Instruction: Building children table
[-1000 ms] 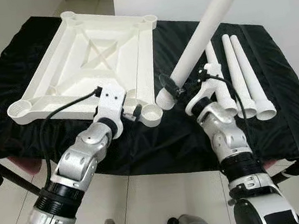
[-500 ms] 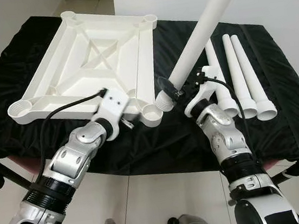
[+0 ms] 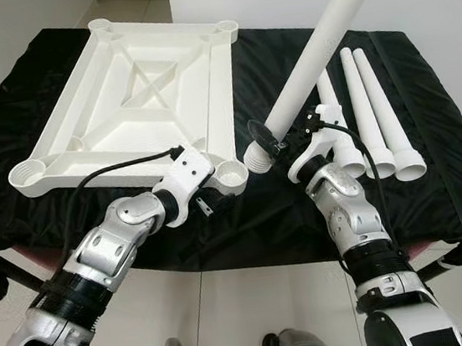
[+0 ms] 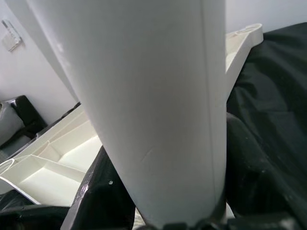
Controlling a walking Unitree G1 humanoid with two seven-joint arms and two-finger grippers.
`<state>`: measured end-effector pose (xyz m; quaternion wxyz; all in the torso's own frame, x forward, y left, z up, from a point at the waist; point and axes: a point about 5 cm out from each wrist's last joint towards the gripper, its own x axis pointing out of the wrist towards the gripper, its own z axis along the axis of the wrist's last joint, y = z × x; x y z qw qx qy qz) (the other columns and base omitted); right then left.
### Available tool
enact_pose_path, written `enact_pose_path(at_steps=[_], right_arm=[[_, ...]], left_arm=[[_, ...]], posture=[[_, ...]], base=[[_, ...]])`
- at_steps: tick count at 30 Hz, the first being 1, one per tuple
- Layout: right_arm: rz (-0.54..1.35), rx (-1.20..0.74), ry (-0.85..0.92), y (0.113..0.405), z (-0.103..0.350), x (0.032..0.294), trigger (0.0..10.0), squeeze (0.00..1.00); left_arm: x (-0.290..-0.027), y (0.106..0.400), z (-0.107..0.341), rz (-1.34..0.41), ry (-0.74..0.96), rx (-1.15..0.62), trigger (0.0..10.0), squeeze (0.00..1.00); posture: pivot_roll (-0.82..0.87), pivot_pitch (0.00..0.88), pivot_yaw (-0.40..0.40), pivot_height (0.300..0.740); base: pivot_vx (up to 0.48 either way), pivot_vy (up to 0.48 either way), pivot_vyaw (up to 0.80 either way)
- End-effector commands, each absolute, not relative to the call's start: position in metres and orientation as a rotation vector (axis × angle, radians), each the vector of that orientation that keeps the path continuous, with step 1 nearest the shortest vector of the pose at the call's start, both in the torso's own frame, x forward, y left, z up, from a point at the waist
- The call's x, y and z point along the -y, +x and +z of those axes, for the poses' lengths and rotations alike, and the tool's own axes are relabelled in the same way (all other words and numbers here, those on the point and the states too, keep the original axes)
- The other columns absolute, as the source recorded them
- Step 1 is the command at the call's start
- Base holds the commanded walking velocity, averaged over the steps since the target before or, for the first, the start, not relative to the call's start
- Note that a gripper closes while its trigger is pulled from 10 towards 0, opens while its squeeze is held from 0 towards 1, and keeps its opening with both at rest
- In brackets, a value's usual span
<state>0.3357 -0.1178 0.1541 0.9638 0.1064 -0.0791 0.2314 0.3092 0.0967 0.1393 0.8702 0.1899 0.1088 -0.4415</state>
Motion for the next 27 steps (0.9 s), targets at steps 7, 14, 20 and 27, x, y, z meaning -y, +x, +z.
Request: enact_pose_path(at_steps=[7,14,20,27], right_arm=[[0.47,0.188,0.199,0.335,0.161,0.12,10.0,0.0],[0.483,0.192,0.188,0.334,0.163,0.12,10.0,0.0],[0.492,0.188,0.176,0.335,0.163,0.12,10.0,0.0],[0.489,0.188,0.174,0.335,0.164,0.12,10.0,0.0]], left_arm=[[-0.109,0.326,0.135,-0.841,0.396,-0.293,10.0,0.0],[-0.125,0.337,0.134,-0.79,0.422,-0.317,10.0,0.0],[-0.129,0.331,0.131,-0.9,0.485,-0.334,10.0,0.0],[-0.121,0.324,0.128,-0.987,0.498,-0.343,10.0,0.0]], posture=[[-0.04,0.036,-0.016,0.74],[-0.04,0.033,-0.021,0.74],[-0.03,0.032,-0.022,0.74],[-0.04,0.029,-0.017,0.74]], base=[[0.0,0.0,0.0],[0.0,0.0,0.0],[0.0,0.0,0.0],[0.0,0.0,0.0]])
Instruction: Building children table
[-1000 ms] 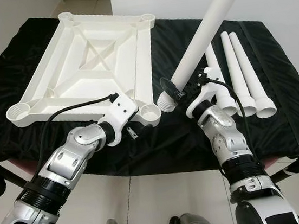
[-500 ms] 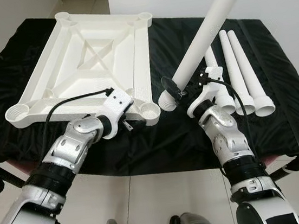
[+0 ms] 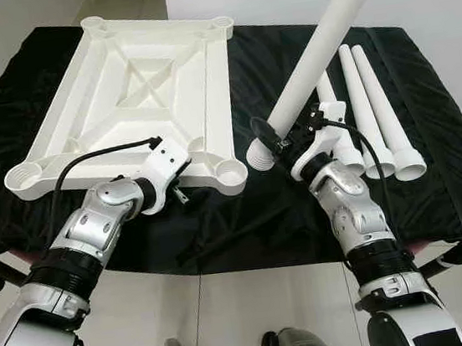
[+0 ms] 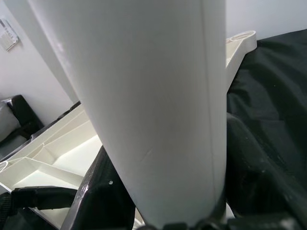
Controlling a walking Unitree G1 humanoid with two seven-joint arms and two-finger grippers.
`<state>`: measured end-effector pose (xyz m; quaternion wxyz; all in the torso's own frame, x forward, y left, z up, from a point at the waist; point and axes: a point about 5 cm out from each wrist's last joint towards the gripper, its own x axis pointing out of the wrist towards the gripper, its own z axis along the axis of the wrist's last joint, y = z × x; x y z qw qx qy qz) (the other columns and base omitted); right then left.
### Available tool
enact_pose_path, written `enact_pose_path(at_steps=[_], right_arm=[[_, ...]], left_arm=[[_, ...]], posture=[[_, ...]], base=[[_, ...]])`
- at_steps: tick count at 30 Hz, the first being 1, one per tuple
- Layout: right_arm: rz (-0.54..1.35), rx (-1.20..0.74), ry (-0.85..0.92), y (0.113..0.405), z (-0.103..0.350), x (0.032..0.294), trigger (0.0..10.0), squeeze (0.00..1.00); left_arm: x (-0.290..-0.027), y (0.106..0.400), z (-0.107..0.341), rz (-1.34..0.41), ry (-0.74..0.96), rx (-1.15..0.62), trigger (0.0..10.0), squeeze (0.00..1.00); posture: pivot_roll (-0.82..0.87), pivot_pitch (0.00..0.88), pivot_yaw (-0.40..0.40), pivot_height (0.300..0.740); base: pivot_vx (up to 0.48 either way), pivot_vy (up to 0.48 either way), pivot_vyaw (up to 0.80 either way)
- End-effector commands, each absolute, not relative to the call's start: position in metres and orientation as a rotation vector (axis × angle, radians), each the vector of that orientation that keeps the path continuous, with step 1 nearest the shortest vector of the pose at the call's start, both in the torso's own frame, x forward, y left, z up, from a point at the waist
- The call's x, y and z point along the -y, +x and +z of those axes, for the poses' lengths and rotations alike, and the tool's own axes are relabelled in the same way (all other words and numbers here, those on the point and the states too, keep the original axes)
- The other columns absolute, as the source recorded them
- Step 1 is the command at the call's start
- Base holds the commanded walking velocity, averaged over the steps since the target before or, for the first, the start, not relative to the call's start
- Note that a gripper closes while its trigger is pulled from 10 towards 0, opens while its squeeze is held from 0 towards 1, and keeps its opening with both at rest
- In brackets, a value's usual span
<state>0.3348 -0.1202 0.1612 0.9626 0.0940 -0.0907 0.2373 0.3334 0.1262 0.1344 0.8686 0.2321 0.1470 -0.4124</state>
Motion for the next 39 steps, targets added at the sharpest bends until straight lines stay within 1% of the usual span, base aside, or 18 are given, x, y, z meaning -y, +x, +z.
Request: enact_pose_path(at_steps=[1,8,9,10,11,12,13,19,20,21,22,25,26,27,31,32,35,39], right_arm=[[0.489,0.188,0.174,0.335,0.164,0.12,10.0,0.0],[0.483,0.196,0.173,0.335,0.165,0.12,10.0,0.0],[0.481,0.198,0.172,0.335,0.166,0.121,10.0,0.0],[0.478,0.199,0.172,0.335,0.166,0.121,10.0,0.0],[0.478,0.199,0.172,0.335,0.166,0.121,10.0,0.0],[0.475,0.2,0.173,0.335,0.166,0.122,10.0,0.0],[0.473,0.201,0.173,0.335,0.166,0.122,10.0,0.0],[0.471,0.202,0.173,0.335,0.166,0.123,10.0,0.0],[0.47,0.203,0.173,0.335,0.166,0.123,10.0,0.0],[0.468,0.203,0.173,0.336,0.166,0.123,10.0,0.0],[0.465,0.205,0.175,0.336,0.167,0.123,10.0,0.0],[0.463,0.206,0.176,0.336,0.167,0.123,10.0,0.0],[0.46,0.207,0.176,0.336,0.167,0.123,10.0,0.0],[0.458,0.207,0.177,0.336,0.167,0.124,10.0,0.0],[0.454,0.208,0.179,0.336,0.167,0.124,10.0,0.0],[0.453,0.208,0.18,0.336,0.167,0.124,10.0,0.0],[0.452,0.208,0.181,0.336,0.166,0.124,10.0,0.0],[0.452,0.204,0.184,0.335,0.165,0.123,10.0,0.0]], left_arm=[[-0.121,0.324,0.128,-0.987,0.498,-0.343,10.0,0.0],[-0.112,0.323,0.122,-1.04,0.528,-0.355,10.0,0.0],[-0.109,0.324,0.123,-1.043,0.527,-0.352,8.8,0.0],[-0.107,0.325,0.124,-1.044,0.52,-0.348,4.5,0.0],[-0.107,0.325,0.124,-1.044,0.52,-0.348,4.5,0.0],[-0.106,0.326,0.125,-1.045,0.52,-0.343,3.4,0.0],[-0.103,0.327,0.127,-1.055,0.515,-0.334,0.0,0.0],[-0.099,0.327,0.128,-1.068,0.513,-0.326,0.0,0.0],[-0.097,0.327,0.129,-1.075,0.509,-0.321,0.3,0.0],[-0.094,0.326,0.129,-1.091,0.507,-0.314,0.0,0.0],[-0.092,0.326,0.13,-1.096,0.505,-0.308,1.4,0.0],[-0.09,0.326,0.131,-1.097,0.505,-0.304,1.4,0.0],[-0.088,0.326,0.131,-1.1,0.502,-0.301,0.2,0.0],[-0.087,0.326,0.131,-1.102,0.499,-0.299,0.0,0.0],[-0.076,0.327,0.135,-1.107,0.474,-0.267,0.0,0.0],[-0.073,0.329,0.135,-1.09,0.478,-0.257,10.0,0.0],[-0.072,0.332,0.136,-1.066,0.479,-0.248,10.0,0.0],[-0.071,0.335,0.139,-1.022,0.419,-0.242,10.0,0.0]], posture=[[-0.04,0.029,-0.017,0.74],[-0.05,0.016,-0.004,0.74],[-0.05,0.015,-0.004,0.74],[-0.06,0.012,-0.002,0.74],[-0.06,0.012,-0.002,0.74],[-0.06,0.009,0.0,0.74],[-0.06,0.006,0.003,0.74],[-0.07,0.001,0.008,0.74],[-0.06,0.001,0.009,0.74],[-0.06,0.003,0.011,0.74],[-0.06,0.004,0.012,0.74],[-0.06,0.007,0.014,0.74],[-0.06,0.006,0.014,0.74],[-0.06,0.006,0.014,0.74],[-0.06,0.013,0.017,0.74],[-0.06,0.014,0.018,0.74],[-0.06,0.016,0.017,0.74],[-0.05,0.019,0.015,0.74]], base=[[0.0,0.0,0.0],[0.0,0.0,0.0],[0.0,0.0,0.0],[0.0,0.0,0.0],[0.0,0.0,0.0],[0.0,0.0,0.0],[0.0,0.0,0.0],[0.0,0.0,0.0],[0.0,0.0,0.0],[0.0,0.0,0.0],[0.0,0.0,0.0],[0.0,0.0,0.0],[0.0,0.0,0.0],[0.0,0.0,0.0],[0.0,0.0,0.0],[0.0,0.0,0.0],[0.0,0.0,0.0],[0.0,0.0,0.0]])
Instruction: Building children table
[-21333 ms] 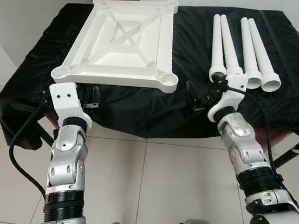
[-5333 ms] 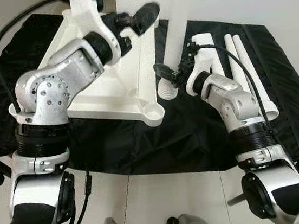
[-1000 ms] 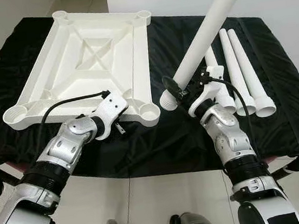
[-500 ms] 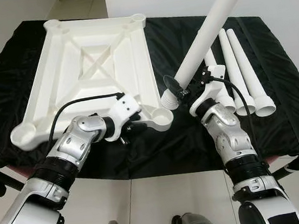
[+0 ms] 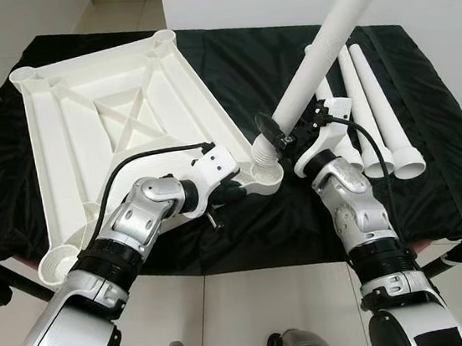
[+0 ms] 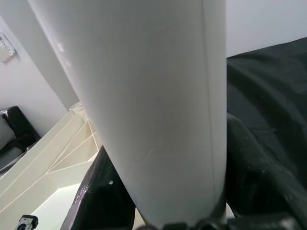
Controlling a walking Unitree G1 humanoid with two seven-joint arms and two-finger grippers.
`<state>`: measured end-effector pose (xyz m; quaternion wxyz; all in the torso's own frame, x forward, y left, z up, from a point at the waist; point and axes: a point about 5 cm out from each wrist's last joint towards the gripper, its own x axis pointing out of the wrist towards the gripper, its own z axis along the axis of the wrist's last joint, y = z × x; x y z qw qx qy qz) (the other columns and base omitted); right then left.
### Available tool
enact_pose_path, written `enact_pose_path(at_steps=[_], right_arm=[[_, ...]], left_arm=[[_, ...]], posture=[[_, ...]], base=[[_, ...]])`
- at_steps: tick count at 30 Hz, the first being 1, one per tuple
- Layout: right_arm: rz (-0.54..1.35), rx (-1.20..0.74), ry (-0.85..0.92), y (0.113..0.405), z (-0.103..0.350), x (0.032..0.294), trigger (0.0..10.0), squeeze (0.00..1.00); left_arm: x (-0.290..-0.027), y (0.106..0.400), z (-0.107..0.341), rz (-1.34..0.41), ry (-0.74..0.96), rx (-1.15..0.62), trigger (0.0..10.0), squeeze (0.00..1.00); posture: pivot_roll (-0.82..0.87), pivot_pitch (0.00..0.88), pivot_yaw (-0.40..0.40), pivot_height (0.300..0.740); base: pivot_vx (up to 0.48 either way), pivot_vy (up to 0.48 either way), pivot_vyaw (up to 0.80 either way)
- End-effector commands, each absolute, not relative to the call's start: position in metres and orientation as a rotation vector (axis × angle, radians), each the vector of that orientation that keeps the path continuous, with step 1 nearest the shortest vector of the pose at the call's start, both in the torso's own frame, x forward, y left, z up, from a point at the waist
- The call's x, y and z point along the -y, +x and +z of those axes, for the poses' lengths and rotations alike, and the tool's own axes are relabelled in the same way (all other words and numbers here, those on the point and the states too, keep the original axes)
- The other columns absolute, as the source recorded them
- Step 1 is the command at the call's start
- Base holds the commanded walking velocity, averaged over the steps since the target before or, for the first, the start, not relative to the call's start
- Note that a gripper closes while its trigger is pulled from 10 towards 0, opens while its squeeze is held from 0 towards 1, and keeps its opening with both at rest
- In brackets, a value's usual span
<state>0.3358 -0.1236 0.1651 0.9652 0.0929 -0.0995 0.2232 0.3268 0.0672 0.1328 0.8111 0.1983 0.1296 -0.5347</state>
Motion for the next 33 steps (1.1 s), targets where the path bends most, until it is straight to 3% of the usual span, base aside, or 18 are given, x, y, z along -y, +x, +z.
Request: enact_pose_path(at_steps=[1,2,3,5,6,11,12,22,33], right_arm=[[0.452,0.204,0.184,0.335,0.165,0.123,10.0,0.0],[0.454,0.203,0.185,0.335,0.165,0.123,10.0,0.0],[0.455,0.201,0.186,0.335,0.165,0.122,10.0,0.0],[0.456,0.198,0.186,0.335,0.164,0.122,10.0,0.0],[0.458,0.195,0.188,0.336,0.164,0.122,10.0,0.0],[0.456,0.189,0.175,0.337,0.163,0.125,10.0,0.0],[0.436,0.181,0.17,0.339,0.163,0.135,10.0,0.0],[0.474,0.162,0.152,0.335,0.162,0.146,10.0,0.0],[0.675,0.144,0.1,0.321,0.16,0.124,10.0,0.0]], left_arm=[[-0.071,0.335,0.139,-1.022,0.419,-0.242,10.0,0.0],[-0.072,0.336,0.14,-1.015,0.406,-0.24,10.0,0.81],[-0.073,0.336,0.14,-1.007,0.396,-0.238,10.0,1.0],[-0.076,0.336,0.141,-1.0,0.404,-0.237,10.0,1.0],[-0.08,0.336,0.141,-0.992,0.427,-0.234,10.0,0.0],[-0.087,0.335,0.143,-0.989,0.434,-0.229,10.0,0.0],[-0.093,0.333,0.152,-0.983,0.388,-0.199,10.0,0.0],[-0.102,0.333,0.181,-0.883,0.252,-0.108,10.0,0.0],[-0.097,0.318,0.188,-0.824,0.141,-0.081,10.0,0.0]], posture=[[-0.05,0.019,0.015,0.74],[-0.05,0.02,0.014,0.74],[-0.05,0.02,0.012,0.74],[-0.05,0.02,0.012,0.74],[-0.04,0.022,0.009,0.74],[-0.04,0.023,0.01,0.74],[-0.04,0.026,0.013,0.74],[-0.05,0.036,0.009,0.74],[-0.03,0.033,-0.015,0.74]], base=[[0.0,0.0,0.0],[0.0,0.0,0.0],[0.0,0.0,0.0],[0.0,0.0,0.0],[0.0,0.0,0.0],[0.0,0.0,0.0],[0.0,0.0,0.0],[0.0,0.0,0.0],[0.0,0.0,0.0]])
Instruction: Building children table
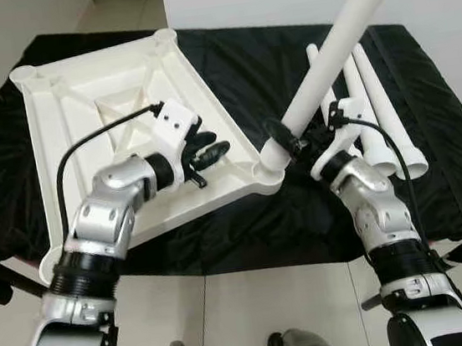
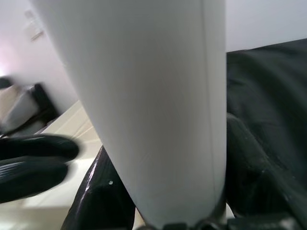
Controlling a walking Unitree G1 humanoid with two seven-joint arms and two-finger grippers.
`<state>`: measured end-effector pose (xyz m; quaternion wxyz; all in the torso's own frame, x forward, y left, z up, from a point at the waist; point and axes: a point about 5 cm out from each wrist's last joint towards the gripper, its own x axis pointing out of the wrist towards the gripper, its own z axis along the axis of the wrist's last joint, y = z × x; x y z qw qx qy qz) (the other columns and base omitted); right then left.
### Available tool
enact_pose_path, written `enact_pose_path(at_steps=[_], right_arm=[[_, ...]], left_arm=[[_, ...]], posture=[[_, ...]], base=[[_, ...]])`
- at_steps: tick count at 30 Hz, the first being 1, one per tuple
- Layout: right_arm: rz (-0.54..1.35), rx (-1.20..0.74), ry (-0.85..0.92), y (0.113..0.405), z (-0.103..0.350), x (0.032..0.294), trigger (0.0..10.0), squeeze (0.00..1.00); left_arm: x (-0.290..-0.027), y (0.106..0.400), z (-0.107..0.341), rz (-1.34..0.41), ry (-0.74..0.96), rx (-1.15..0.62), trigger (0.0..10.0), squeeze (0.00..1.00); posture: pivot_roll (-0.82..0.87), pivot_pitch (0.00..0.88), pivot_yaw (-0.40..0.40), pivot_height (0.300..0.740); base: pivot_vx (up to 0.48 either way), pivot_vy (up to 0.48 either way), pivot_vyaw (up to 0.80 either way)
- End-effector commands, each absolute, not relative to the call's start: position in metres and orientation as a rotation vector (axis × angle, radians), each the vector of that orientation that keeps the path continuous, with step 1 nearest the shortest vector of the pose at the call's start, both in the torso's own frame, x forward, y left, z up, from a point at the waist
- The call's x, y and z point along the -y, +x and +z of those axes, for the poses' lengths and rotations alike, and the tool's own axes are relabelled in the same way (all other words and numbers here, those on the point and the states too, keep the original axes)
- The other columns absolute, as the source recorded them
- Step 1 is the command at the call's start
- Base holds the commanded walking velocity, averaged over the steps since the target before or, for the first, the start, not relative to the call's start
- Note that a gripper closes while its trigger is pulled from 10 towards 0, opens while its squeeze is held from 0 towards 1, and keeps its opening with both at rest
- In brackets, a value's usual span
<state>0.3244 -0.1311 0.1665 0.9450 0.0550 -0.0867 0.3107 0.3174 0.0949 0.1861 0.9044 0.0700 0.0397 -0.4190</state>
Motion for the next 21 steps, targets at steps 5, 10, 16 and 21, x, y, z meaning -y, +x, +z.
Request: enact_pose_path(at_steps=[5,10,16,21], right_arm=[[0.686,0.121,0.062,0.319,0.161,0.119,10.0,0.0],[0.644,0.064,0.016,0.321,0.159,0.116,10.0,0.0],[0.497,0.026,-0.016,0.328,0.16,0.131,10.0,0.0],[0.49,0.027,0.007,0.325,0.162,0.135,10.0,0.0]], left_arm=[[-0.094,0.312,0.183,-0.783,0.104,-0.1,10.0,0.0],[-0.092,0.306,0.173,-0.732,0.047,-0.136,10.0,0.0],[-0.096,0.302,0.17,-0.681,0.02,-0.161,10.0,0.0],[-0.098,0.302,0.17,-0.67,0.016,-0.162,10.0,0.0]], posture=[[-0.02,0.029,-0.024,0.74],[-0.01,0.029,-0.029,0.74],[-0.01,0.025,-0.032,0.74],[-0.01,0.023,-0.033,0.74]], base=[[0.0,0.0,0.0],[0.0,0.0,0.0],[0.0,0.0,0.0],[0.0,0.0,0.0]])
